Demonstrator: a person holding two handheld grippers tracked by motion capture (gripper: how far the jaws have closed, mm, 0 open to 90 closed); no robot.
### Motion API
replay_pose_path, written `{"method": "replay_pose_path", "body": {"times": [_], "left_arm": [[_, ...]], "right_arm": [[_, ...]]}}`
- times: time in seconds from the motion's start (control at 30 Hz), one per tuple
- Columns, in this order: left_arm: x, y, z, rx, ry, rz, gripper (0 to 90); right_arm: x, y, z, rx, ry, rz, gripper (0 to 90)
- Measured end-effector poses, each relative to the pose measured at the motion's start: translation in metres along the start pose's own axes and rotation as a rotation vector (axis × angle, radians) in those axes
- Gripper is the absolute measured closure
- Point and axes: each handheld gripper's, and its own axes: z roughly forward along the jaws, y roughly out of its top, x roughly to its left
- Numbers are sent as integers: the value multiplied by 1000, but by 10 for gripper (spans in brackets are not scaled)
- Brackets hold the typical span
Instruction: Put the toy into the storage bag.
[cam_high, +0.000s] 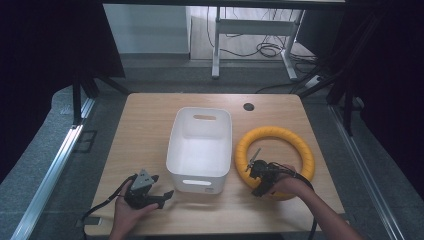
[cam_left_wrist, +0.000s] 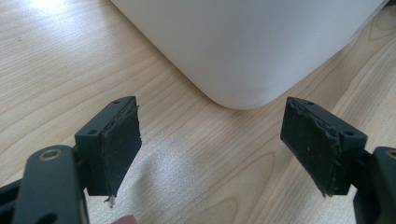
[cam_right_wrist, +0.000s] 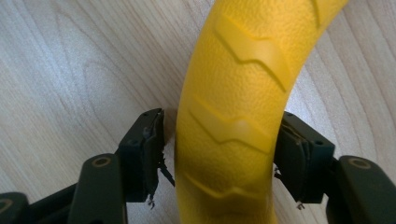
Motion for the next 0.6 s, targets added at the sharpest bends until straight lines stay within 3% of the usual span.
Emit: {"method": "replay_pose_path", "body": {"times": [0.17,0.33,0.43,0.6], "left_arm": [[0,0,1,3,0,1,201],[0,0,0,3,2,2,201],[1,0,-1,1,7,5,200],[1,0,-1,5,9,6,200]], "right_arm": [[-2,6,-1,21,3,6,489],[-3,8,-1,34,10,13,500],[-11,2,-4,-25,73,44,505],[-17,-2,-13,-104,110,67,504]]}}
